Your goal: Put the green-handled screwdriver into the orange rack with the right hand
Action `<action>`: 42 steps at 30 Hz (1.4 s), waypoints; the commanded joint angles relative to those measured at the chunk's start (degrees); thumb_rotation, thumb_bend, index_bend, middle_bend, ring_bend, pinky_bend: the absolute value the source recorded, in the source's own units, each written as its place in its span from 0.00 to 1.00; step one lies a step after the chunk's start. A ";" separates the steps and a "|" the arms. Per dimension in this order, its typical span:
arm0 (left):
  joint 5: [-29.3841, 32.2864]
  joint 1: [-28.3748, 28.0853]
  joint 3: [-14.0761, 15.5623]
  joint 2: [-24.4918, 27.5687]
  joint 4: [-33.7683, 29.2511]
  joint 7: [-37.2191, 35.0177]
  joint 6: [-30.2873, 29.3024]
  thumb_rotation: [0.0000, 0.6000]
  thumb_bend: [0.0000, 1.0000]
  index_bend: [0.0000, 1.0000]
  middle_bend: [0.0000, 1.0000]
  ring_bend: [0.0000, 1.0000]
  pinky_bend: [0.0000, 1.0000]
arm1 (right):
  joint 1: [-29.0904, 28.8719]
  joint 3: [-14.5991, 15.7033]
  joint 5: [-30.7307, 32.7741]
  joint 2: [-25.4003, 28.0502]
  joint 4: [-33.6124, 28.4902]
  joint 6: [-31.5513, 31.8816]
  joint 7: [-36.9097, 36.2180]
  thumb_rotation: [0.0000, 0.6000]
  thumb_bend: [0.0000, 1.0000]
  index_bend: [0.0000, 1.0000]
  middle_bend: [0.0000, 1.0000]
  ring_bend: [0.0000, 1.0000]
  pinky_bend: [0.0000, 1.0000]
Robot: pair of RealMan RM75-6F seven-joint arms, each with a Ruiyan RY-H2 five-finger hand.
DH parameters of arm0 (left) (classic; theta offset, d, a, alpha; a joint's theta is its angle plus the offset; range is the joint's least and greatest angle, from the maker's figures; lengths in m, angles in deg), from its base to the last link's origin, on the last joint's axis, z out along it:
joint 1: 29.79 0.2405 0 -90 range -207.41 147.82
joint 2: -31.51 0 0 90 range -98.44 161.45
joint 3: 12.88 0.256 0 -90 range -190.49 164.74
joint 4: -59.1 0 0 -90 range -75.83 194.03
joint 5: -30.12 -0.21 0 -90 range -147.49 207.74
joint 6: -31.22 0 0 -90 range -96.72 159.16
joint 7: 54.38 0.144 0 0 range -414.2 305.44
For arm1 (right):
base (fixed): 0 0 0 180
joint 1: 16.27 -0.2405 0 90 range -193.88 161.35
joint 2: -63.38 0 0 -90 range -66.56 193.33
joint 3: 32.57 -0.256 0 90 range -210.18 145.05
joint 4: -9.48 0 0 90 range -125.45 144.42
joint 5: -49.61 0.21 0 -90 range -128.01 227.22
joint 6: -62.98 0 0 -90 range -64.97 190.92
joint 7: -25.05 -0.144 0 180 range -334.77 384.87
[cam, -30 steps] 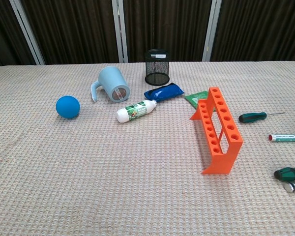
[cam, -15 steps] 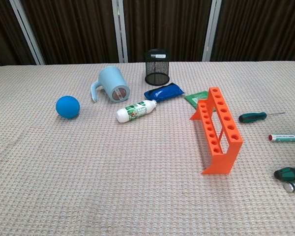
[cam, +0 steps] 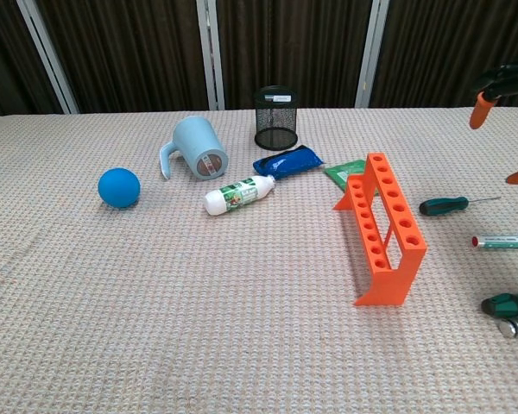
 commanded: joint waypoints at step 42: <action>2.68 -1.28 0.05 -0.65 1.39 -0.83 1.26 1.00 0.17 0.35 0.07 0.00 0.00 | -20.27 4.74 25.46 -15.66 21.61 -12.25 28.07 1.00 0.28 0.44 0.11 0.00 0.00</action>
